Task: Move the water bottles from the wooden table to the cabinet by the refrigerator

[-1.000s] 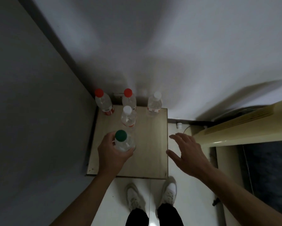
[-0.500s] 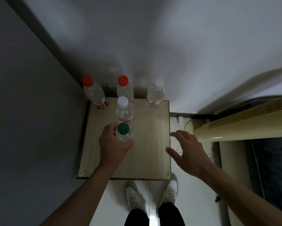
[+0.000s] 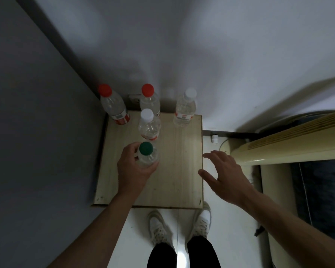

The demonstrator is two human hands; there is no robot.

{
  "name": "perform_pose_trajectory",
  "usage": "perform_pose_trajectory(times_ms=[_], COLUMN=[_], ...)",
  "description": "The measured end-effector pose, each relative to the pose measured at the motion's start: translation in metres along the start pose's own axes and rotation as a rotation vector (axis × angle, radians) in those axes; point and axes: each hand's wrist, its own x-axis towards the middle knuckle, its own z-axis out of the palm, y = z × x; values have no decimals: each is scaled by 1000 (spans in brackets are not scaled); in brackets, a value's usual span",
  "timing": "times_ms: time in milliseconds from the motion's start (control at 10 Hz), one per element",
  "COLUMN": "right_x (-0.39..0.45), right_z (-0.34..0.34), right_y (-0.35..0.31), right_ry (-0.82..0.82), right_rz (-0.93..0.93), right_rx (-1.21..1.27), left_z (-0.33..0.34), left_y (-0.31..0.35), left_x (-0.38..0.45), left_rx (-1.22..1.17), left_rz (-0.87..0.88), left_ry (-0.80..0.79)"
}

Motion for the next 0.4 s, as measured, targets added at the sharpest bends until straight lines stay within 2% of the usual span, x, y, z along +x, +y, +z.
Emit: perform_pose_trajectory(times_ms=[200,400], right_x=[-9,-26], right_z=[-10,-41], right_y=[0,-16], right_ry=[19,142], right_rz=[19,-16], right_rx=[36,64], left_z=[6,-11], left_y=[2,37], left_x=[-1,-6], left_rx=[98,157], left_rz=[-66,-183], left_ry=[19,-7])
